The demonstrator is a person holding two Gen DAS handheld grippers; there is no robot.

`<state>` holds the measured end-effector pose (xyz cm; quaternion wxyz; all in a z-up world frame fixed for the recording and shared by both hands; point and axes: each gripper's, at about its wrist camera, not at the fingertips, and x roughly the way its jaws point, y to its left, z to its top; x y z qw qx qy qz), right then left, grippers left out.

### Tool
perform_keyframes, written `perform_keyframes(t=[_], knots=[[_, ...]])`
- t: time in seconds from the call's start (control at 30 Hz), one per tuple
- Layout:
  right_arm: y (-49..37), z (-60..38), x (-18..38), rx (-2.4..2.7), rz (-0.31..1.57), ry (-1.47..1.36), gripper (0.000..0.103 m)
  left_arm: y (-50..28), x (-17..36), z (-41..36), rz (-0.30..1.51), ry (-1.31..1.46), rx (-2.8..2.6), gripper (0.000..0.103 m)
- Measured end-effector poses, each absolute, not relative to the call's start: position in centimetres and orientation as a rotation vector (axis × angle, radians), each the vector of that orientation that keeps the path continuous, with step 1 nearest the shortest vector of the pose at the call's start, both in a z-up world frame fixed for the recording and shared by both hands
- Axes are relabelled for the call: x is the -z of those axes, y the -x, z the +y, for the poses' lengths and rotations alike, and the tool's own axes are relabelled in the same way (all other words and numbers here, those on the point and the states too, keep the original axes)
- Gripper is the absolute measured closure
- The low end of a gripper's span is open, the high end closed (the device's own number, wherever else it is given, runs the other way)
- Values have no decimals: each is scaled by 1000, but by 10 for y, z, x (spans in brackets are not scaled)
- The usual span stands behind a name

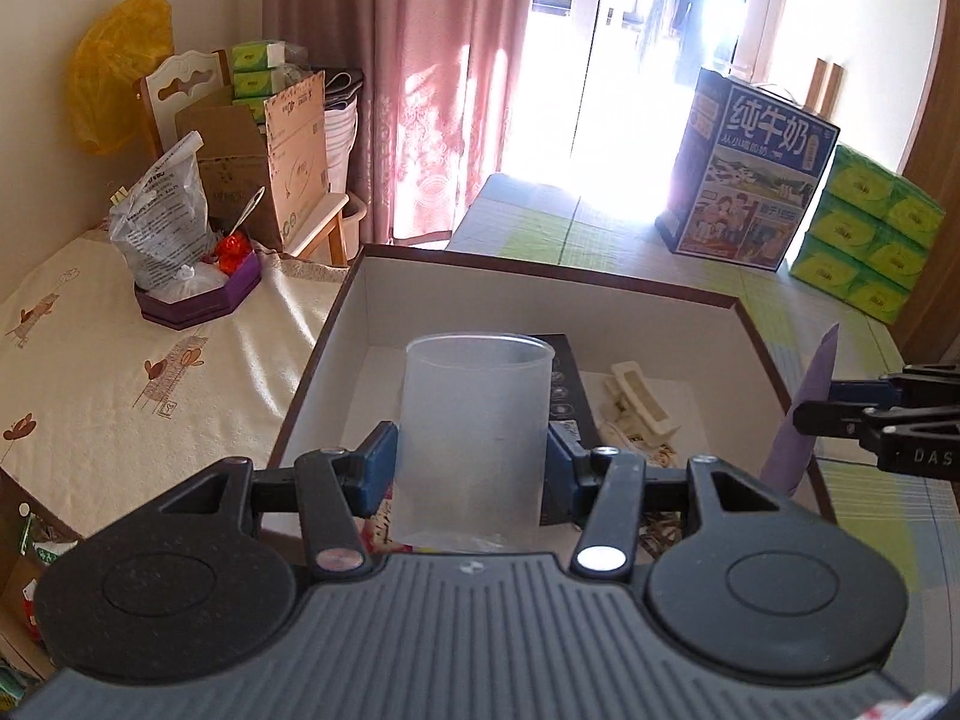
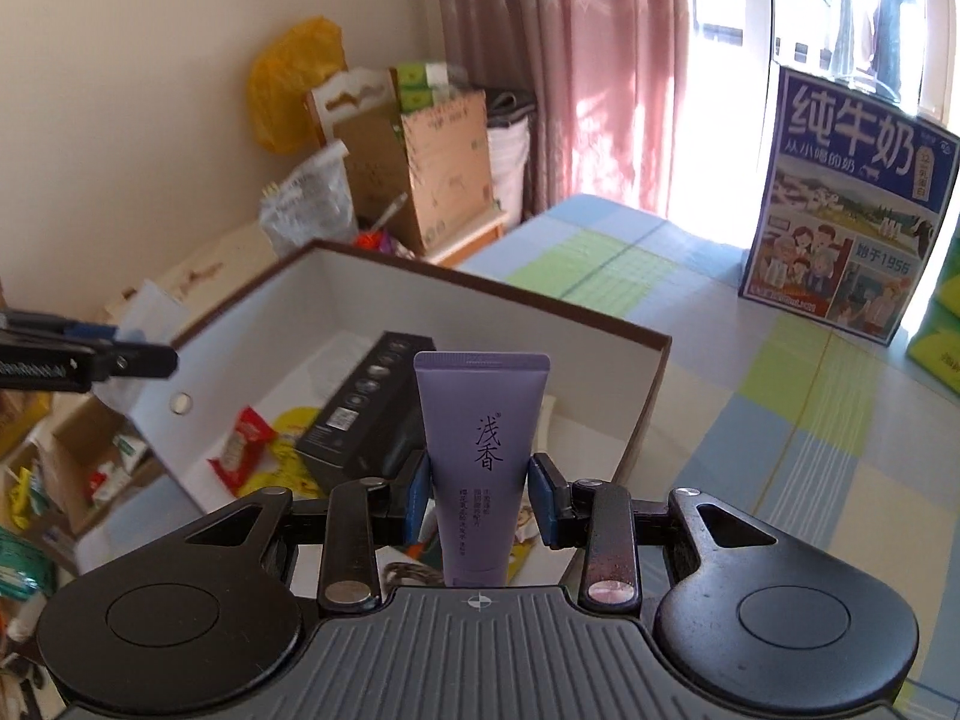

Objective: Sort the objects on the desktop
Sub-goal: 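Carry the clear cup and purple tube into the brown box with both tools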

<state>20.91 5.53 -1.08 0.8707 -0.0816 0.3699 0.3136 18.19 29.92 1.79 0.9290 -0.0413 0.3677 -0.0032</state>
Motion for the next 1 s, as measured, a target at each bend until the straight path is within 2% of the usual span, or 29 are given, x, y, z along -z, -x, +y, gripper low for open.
perform_keyframes(t=[0.5,1.0], knots=[[-238,80,42,-572,852,255,70,-234,7,316,815,70,61,56],[-251,85,55,-501,886,301,70,-254,19,324,847,67,101,56]])
